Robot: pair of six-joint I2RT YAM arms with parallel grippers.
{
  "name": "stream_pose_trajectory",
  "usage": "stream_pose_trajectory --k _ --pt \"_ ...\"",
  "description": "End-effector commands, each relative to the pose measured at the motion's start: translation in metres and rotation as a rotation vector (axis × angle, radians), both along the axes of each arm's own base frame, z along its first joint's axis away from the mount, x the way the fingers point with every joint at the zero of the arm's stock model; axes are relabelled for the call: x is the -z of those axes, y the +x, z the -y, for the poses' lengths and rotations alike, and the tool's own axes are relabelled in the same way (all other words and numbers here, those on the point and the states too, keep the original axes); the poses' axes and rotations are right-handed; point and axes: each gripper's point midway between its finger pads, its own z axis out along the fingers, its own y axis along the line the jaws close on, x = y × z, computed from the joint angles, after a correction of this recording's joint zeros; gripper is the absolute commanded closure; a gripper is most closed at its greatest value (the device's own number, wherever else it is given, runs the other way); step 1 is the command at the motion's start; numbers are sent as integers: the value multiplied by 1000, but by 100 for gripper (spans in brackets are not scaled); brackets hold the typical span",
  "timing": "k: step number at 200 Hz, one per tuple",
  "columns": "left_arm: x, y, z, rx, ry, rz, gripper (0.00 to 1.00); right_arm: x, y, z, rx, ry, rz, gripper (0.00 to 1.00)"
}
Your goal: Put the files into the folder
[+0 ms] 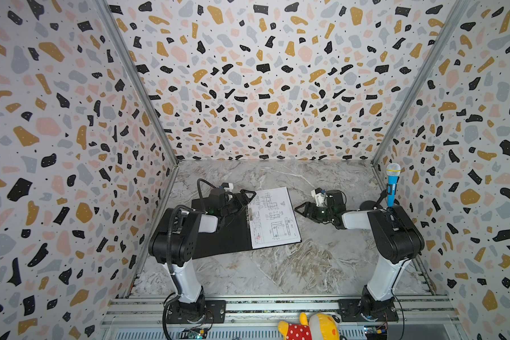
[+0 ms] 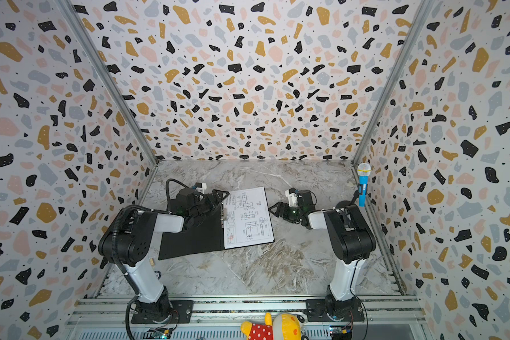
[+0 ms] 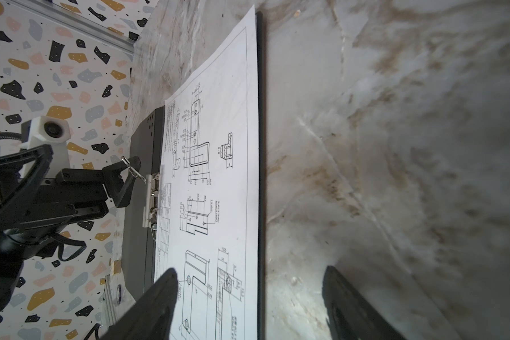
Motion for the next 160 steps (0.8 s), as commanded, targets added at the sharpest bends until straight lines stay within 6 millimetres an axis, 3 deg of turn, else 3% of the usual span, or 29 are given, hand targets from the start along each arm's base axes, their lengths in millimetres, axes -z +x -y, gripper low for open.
stream_pose_trajectory --k 1,31,70,99,123,160 --pt "-37 -3 2 18 -57 110 0 20 -9 1 1 -43 -68 22" --pt "-55 -14 4 32 -84 155 0 19 -7 -1 -2 -44 -63 22" --pt "-55 -24 3 47 -77 161 0 6 -1 0 18 -60 -44 23" --pt "-39 -14 -17 -21 -19 95 0 -17 3 -8 24 -67 -31 27" --pt "-13 -7 -35 -54 110 24 1 -32 -2 -31 1 -37 -42 31" --pt "15 0 -35 -23 178 -68 20 -48 -8 -68 -40 43 -63 33"
